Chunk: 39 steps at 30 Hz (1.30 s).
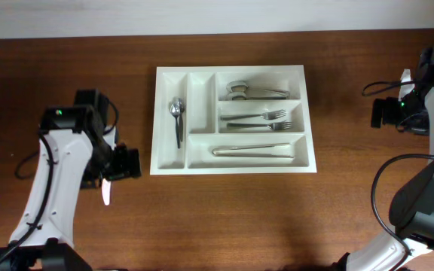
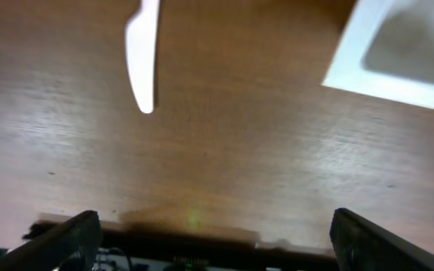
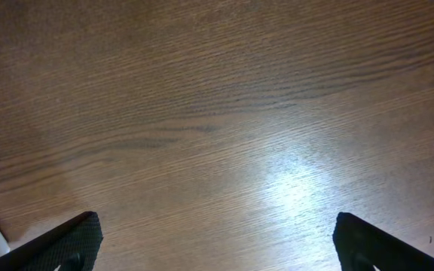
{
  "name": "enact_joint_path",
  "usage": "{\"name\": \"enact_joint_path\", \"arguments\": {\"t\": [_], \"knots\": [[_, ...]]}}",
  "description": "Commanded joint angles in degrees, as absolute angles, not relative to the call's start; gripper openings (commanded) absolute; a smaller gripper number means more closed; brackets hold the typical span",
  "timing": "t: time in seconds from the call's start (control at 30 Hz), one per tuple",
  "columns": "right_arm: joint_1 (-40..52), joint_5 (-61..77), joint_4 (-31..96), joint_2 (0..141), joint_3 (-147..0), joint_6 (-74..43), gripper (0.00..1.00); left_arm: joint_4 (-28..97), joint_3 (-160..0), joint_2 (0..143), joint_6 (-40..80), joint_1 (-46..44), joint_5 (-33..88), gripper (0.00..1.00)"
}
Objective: Pack container
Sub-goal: 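Release the spoon and move the left gripper toward the white knife, then lower the left gripper and grasp the white plastic knife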
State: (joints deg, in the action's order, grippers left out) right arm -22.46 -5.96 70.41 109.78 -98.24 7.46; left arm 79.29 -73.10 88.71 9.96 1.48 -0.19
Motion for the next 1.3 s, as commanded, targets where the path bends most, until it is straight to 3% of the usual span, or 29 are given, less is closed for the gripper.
{"name": "enact_joint_path", "arguments": {"t": [0.0, 0.33, 0.53, 0.7, 1.27], "knots": [[-22.15, -6.24, 70.43, 109.32, -98.13, 7.25, 0.99, 76.31, -67.11, 88.05, 10.5, 1.67, 0.67, 0.99], [-22.15, -6.24, 70.43, 109.32, -98.13, 7.25, 0.99, 65.06, -60.36, 88.16, 10.48, 2.7, 0.75, 0.99], [-22.15, -6.24, 70.43, 109.32, -98.13, 7.25, 0.99, 62.94, -60.66, 89.36, 1.85, 11.49, 4.69, 0.99], [-22.15, -6.24, 70.43, 109.32, -98.13, 7.25, 0.99, 61.21, -63.88, 93.76, -4.12, 16.69, -0.03, 0.99], [-22.15, -6.24, 70.43, 109.32, -98.13, 7.25, 0.99, 58.43, -78.46, 116.53, -12.97, 12.4, -5.39, 0.99]]}}
